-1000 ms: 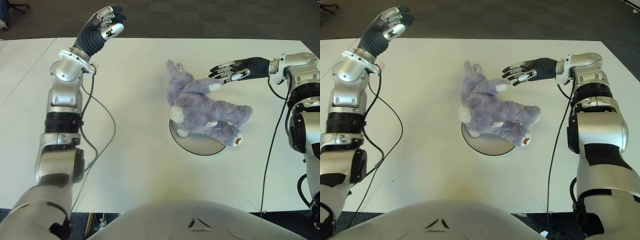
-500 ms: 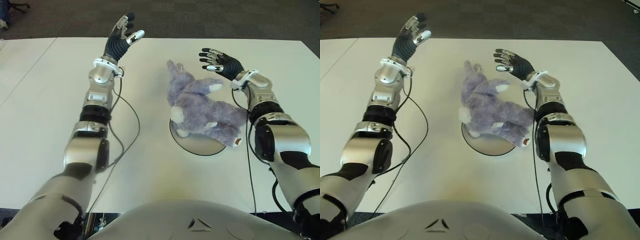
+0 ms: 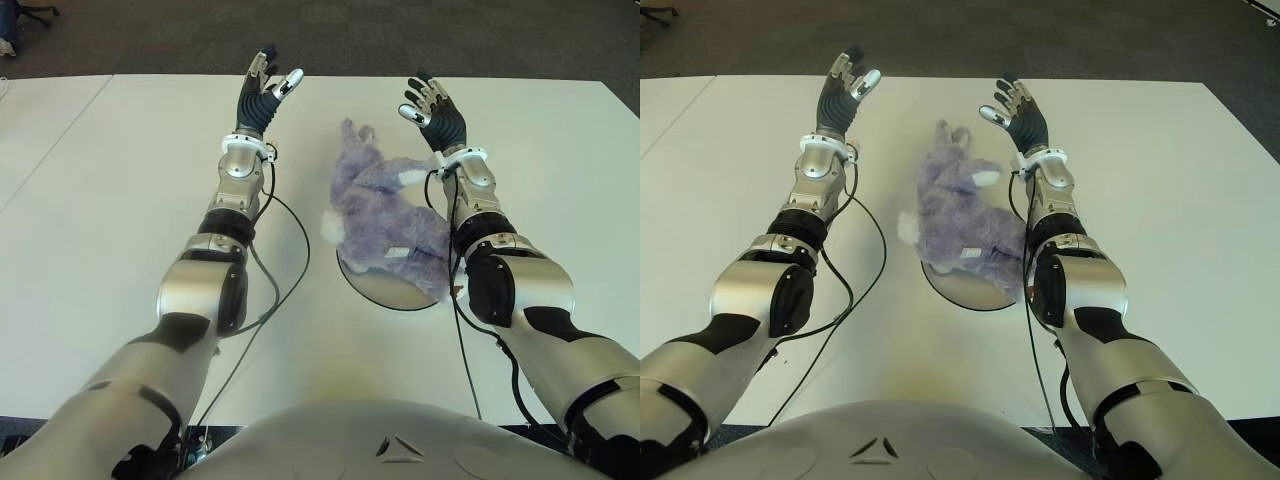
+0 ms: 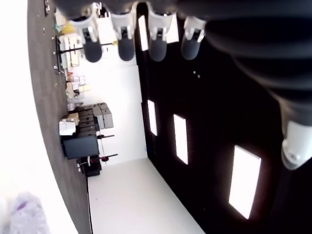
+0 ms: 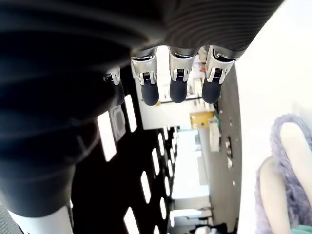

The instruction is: Put the doll into the plate.

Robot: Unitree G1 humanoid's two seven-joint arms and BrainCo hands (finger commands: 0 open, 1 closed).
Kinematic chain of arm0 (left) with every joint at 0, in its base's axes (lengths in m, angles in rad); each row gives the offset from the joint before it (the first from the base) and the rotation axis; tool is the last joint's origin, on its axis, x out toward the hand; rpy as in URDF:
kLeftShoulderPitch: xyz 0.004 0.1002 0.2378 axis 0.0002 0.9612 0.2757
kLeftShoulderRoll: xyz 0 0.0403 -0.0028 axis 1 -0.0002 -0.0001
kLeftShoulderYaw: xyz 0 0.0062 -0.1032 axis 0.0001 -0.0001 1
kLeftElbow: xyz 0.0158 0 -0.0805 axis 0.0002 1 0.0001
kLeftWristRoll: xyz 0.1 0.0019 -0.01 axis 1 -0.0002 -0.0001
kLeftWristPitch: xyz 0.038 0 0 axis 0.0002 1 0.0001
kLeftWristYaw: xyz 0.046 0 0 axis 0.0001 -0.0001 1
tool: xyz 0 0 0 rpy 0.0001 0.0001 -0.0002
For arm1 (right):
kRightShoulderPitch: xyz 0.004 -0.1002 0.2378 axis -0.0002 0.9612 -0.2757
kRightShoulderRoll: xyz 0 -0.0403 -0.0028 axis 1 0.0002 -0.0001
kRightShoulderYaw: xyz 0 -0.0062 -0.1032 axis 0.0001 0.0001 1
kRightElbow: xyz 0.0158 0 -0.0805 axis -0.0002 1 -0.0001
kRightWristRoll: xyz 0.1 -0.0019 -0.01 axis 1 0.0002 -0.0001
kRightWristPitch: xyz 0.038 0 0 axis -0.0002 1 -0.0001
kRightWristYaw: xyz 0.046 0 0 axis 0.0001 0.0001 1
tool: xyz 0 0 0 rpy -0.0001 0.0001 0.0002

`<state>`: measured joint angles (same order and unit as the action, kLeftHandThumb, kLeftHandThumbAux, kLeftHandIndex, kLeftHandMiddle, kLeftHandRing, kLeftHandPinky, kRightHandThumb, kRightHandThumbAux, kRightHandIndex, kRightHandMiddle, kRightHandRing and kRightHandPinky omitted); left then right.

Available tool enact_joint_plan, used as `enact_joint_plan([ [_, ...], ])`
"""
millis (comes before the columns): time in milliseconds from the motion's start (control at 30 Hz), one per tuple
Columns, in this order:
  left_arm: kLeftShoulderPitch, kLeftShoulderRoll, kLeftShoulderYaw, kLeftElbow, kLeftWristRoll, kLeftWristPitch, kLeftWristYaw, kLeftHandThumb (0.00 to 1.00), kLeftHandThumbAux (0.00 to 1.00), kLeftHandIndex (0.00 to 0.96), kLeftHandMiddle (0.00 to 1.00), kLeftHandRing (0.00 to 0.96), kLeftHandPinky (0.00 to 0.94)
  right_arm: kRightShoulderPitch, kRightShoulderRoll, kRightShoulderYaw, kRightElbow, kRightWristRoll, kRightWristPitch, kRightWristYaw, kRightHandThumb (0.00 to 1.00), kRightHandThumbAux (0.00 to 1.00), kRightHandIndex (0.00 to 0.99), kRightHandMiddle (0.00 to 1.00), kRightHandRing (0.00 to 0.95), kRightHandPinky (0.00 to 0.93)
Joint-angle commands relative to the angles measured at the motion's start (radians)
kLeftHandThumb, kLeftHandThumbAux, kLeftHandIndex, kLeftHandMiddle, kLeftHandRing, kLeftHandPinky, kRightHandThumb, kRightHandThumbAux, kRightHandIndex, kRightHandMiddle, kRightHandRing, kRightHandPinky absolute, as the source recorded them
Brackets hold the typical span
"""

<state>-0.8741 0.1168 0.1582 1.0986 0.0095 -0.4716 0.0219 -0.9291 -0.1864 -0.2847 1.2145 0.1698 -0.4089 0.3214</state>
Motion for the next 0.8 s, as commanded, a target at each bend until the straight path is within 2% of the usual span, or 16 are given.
enact_joint_plan([
  [33,-0.016,-0.013,0.03,0.074,-0.031,-0.028,0.012,0.0,0.522,0.0,0.0,0.0,0.0,-0.018,0.019,-0.023,0.016,0.021,-0.036,-0.013,0.0,0.808,0.027,0.022,0.0,0.0],
  [200,0.019,-0.04,0.052,0.099,-0.048,-0.065,0.032,0.0,0.519,0.0,0.0,0.0,0.0,-0.017,0.038,-0.031,0.033,0.019,-0.079,-0.022,0.0,0.792,0.039,0.035,0.003,0.006],
  [467,0.118,-0.096,0.083,0.089,-0.084,-0.163,0.039,0.0,0.531,0.0,0.0,0.0,0.0,-0.013,0.046,-0.06,0.058,0.036,-0.088,0.005,0.0,0.76,0.06,0.056,0.026,0.036],
  [800,0.178,-0.118,0.082,0.077,-0.087,-0.252,0.058,0.0,0.546,0.0,0.0,0.0,0.0,0.028,0.024,-0.095,0.065,0.053,-0.093,0.078,0.0,0.746,0.104,0.091,0.062,0.062],
])
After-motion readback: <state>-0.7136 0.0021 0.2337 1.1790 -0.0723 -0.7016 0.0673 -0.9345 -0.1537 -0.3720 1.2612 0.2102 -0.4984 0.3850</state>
